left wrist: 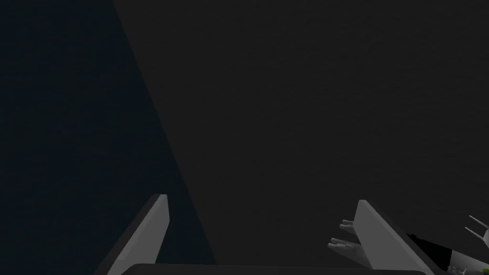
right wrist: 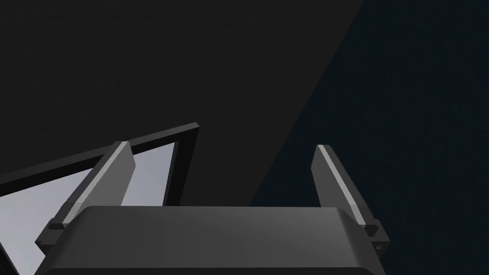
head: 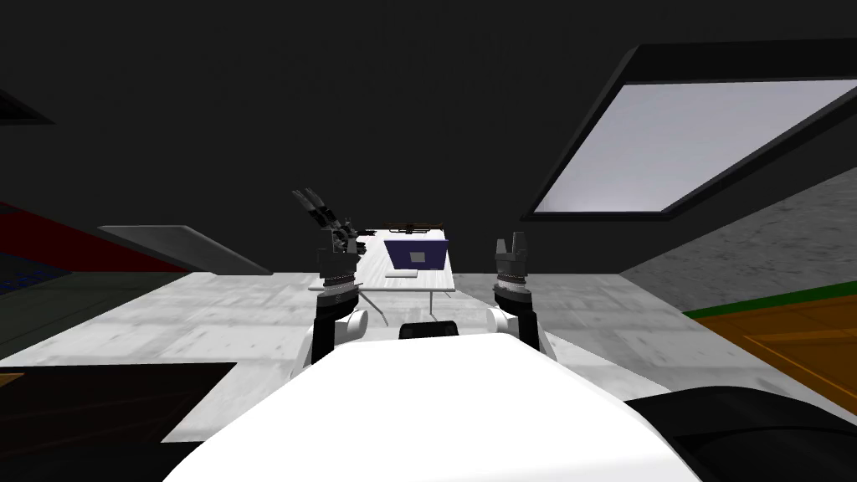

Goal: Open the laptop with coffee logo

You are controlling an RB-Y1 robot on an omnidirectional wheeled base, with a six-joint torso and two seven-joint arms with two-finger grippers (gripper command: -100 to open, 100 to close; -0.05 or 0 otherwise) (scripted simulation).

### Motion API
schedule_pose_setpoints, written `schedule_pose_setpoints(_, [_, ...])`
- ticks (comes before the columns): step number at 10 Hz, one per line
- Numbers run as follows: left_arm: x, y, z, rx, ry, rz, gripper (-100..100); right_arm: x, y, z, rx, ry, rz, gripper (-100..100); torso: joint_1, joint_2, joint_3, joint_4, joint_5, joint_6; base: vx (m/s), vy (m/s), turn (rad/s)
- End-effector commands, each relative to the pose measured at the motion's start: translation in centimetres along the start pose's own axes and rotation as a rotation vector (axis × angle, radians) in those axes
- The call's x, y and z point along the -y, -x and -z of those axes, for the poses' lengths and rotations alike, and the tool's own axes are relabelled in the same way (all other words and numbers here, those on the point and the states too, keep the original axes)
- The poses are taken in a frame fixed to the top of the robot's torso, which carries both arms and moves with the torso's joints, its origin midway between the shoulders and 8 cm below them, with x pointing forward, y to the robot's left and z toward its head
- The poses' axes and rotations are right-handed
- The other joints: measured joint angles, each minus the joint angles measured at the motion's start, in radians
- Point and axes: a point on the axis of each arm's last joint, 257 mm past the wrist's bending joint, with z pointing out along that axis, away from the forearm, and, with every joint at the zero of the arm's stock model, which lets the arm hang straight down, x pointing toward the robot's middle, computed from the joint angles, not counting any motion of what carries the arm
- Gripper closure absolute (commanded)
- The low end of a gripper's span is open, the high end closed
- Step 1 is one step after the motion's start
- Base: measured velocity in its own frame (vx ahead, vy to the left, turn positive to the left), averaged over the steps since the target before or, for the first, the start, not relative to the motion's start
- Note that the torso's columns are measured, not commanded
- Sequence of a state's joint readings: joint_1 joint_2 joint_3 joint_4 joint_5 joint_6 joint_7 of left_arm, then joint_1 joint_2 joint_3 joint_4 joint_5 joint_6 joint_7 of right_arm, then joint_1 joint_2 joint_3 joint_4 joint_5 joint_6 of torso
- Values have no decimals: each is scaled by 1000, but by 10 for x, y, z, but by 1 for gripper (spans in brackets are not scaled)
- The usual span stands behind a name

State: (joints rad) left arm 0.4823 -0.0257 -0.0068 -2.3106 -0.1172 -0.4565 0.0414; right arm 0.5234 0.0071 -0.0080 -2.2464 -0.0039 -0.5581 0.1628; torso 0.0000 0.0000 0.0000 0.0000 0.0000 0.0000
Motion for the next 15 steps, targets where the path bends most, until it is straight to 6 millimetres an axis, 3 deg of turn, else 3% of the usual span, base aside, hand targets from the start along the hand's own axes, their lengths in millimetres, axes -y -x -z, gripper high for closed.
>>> schedule_pose_setpoints(1, [0,0,0,0,0,0,0,0,0,0,0,0,0,0,0,40,-82,41,0,0,0,0,0])
schedule_pose_setpoints(9, [0,0,0,0,0,0,0,0,0,0,0,0,0,0,0,618,-1234,617,0,0,0,0,0])
schedule_pose_setpoints(10, [-1,-4,-1,-36,4,-14,-100,0,0,0,0,0,0,0,0,691,-1382,691,0,0,5,-1,-14])
schedule_pose_setpoints(12, [-4,-9,-2,-84,17,-34,-100,0,0,0,0,0,0,0,0,735,-1470,734,0,0,-3,-2,-22])
schedule_pose_setpoints(15, [-10,-15,-6,-140,46,-60,-100,0,0,0,0,0,0,0,0,738,-1476,738,0,0,-3,-2,-33])
